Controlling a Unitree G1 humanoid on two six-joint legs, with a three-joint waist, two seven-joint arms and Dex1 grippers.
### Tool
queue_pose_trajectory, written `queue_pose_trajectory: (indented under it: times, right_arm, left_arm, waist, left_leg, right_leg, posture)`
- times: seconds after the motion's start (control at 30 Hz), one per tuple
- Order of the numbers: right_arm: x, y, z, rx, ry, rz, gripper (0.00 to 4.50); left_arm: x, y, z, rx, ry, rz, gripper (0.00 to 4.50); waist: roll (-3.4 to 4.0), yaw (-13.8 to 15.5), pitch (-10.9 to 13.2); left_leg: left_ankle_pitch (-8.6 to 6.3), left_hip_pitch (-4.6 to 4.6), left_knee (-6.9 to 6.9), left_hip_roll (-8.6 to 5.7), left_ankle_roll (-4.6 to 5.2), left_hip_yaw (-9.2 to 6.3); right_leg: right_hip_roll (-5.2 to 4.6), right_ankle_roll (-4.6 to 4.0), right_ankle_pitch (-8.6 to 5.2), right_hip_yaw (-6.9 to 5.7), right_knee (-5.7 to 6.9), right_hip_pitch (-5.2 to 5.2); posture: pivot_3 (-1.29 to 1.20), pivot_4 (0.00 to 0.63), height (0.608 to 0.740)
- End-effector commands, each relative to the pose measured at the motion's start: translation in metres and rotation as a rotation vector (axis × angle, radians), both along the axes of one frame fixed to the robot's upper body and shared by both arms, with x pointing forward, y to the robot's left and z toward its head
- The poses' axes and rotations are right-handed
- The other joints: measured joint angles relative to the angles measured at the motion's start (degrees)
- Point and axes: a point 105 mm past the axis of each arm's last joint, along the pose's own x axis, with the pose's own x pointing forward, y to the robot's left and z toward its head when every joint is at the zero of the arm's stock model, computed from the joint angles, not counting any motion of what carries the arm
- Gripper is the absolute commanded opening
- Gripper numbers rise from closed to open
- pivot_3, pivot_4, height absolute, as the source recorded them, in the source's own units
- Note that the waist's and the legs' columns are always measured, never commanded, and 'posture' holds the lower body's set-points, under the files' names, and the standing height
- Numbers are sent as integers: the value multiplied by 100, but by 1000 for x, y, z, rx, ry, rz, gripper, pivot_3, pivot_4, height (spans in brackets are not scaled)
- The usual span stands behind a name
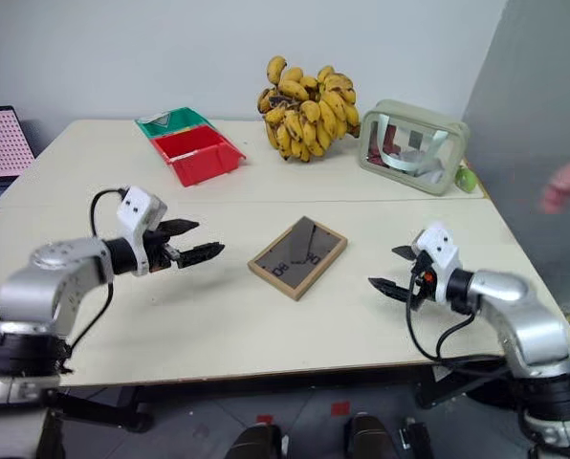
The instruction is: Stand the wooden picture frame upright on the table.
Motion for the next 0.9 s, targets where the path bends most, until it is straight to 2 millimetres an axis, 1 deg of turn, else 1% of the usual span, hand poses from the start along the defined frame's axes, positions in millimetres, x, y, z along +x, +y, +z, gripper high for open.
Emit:
queue_pose_trajectory:
  times: [0.03, 0.1, 0.2, 0.37, 0.4, 0.43, 0.47, 0.5, 0.53, 0.6, 0.67, 0.77, 0.8, 0.83, 0.9]
  right_arm:
    - [-3, 0, 10, 2, 21, 51, 4453]
    - [4, -3, 15, -2, 5, 21, 4453]
    - [7, -4, 17, -1, -8, 5, 4453]
    - [28, -9, 9, 13, -40, -149, 4453]
    - [34, -11, 6, 29, -39, -198, 4483]
    - [45, -13, 3, 61, -36, -278, 4500]
    - [54, -12, -4, 84, -32, -348, 4500]
    - [61, -11, -9, 93, -31, -401, 4132]
    - [65, -7, -15, 103, -28, -431, 3985]
    - [72, 3, -24, 102, -31, -471, 3437]
    - [77, 15, -33, 107, -25, -490, 3047]
    - [84, 33, -49, 89, -13, -487, 2409]
    - [85, 37, -53, 86, -8, -483, 2185]
    - [88, 41, -57, 86, -4, -489, 1923]
    - [94, 52, -60, 113, 16, -494, 1551]
  left_arm:
    - [1, 0, 1, 65, 20, -74, 4500]
    - [8, -2, 5, 60, 11, -83, 4500]
    - [13, -3, 4, 72, -3, -87, 4500]
    - [31, -5, 1, 7, -59, -5, 4500]
    - [38, -3, -1, -20, -66, 47, 4323]
    - [50, 1, -3, -49, -87, 131, 4144]
    - [58, 0, -10, -69, -91, 187, 4009]
    - [64, -1, -17, -79, -91, 223, 3782]
    - [71, -4, -22, -83, -97, 259, 3498]
    - [80, -15, -28, -91, -101, 289, 3020]
    - [88, -27, -36, -71, -108, 307, 2673]
    - [94, -42, -51, -33, -91, 294, 2097]
    - [94, -45, -54, -23, -89, 290, 1891]
    - [94, -50, -60, -4, -79, 273, 1656]
    - [91, -65, -72, 30, -40, 217, 1323]
  waist:
    - [0, 4, 0]
    - [0, 9, 1]
    - [0, 13, 1]
    - [-1, 15, 0]
    - [-1, 15, 0]
    - [-1, 16, 0]
    - [-2, 16, -1]
    - [-4, 12, -2]
    - [-3, 10, -2]
    - [-3, 16, -2]
    - [-3, 17, -2]
    - [-5, 13, -3]
    - [-5, 13, -3]
    - [-5, 13, -3]
    - [-5, 3, -3]
  left_leg:
    - [0, 0, -1, 0, 0, 0]
    - [-1, -7, -5, 0, 1, -1]
    - [-1, -27, -3, 0, 2, -1]
    - [-2, -32, 0, 0, 4, -2]
    - [-2, -32, 4, -1, 4, -1]
    - [-1, -31, 7, -1, 4, -2]
    - [-1, -28, 10, 0, 4, -2]
    - [0, -22, 12, 0, 5, -2]
    - [1, -19, 13, 0, 5, -1]
    - [3, -16, 13, -1, 7, 0]
    - [3, -20, 12, -2, 7, 2]
    - [3, -37, 10, -4, 7, 3]
    - [2, -35, 10, -3, 8, 1]
    - [2, -36, 9, -4, 8, 2]
    - [2, -35, 8, -3, 8, 2]
  right_leg:
    - [0, 0, 0, 0, 0, -1]
    - [0, -4, -3, -3, 1, -8]
    - [1, -3, -2, -3, 4, -24]
    - [2, 2, 0, -2, 6, -25]
    - [2, 2, 0, -2, 11, -25]
    - [2, 3, 1, -2, 14, -24]
    - [2, 5, 2, -2, 16, -21]
    - [2, 9, 5, -1, 17, -17]
    - [3, 20, 13, 0, 17, -15]
    - [3, 39, 24, 3, 20, -12]
    - [3, 54, 34, 6, 18, -14]
    - [3, 57, 36, 8, 15, -27]
    - [4, 56, 36, 5, 13, -24]
    - [4, 57, 36, 6, 13, -26]
    - [5, 56, 36, 6, 12, -25]
  posture:
    - [0, 150, 740]
    - [0, 150, 740]
    - [0, 150, 740]
    - [0, 150, 740]
    - [0, 150, 740]
    - [0, 150, 740]
    - [0, 150, 740]
    - [0, 150, 740]
    - [0, 150, 740]
    - [0, 150, 740]
    - [0, 150, 740]
    - [0, 150, 740]
    - [0, 150, 740]
    - [0, 150, 740]
    - [0, 150, 740]
